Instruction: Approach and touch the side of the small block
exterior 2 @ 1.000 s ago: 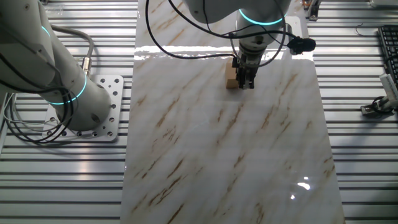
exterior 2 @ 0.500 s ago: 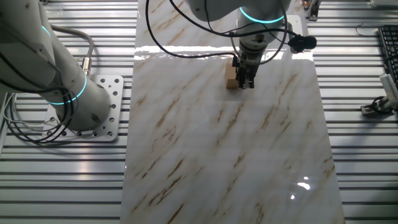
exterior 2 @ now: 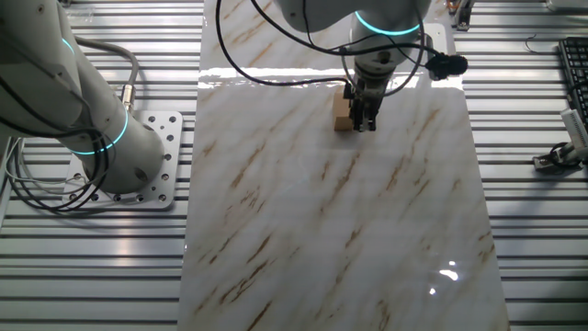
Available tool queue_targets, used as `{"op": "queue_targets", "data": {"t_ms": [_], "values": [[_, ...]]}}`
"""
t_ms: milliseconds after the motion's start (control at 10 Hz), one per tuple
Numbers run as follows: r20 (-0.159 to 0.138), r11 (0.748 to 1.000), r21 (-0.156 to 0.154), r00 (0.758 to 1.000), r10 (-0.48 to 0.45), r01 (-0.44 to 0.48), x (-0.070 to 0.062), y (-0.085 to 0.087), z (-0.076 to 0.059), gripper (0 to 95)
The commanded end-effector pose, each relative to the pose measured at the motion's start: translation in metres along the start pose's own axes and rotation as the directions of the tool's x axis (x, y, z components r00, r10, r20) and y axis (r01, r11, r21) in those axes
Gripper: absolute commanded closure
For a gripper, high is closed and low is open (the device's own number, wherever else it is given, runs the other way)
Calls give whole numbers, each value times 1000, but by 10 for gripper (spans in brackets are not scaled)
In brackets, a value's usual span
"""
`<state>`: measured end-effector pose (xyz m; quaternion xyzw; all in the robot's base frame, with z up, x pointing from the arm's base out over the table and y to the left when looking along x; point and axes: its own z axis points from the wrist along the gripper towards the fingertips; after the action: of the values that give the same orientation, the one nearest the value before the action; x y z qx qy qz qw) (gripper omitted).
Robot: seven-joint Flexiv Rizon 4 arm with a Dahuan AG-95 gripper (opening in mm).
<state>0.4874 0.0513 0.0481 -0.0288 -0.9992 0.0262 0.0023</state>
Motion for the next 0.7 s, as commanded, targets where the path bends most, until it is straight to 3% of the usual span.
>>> {"op": "queue_targets", "data": {"t_ms": [100,200,700], "values": [[-27,1000,-9,1000,-6,6,0,1,-1,950],[-40,1000,-15,999,-27,27,0,1,-1,950],[-46,999,-24,998,-36,34,0,1,-1,950]]}}
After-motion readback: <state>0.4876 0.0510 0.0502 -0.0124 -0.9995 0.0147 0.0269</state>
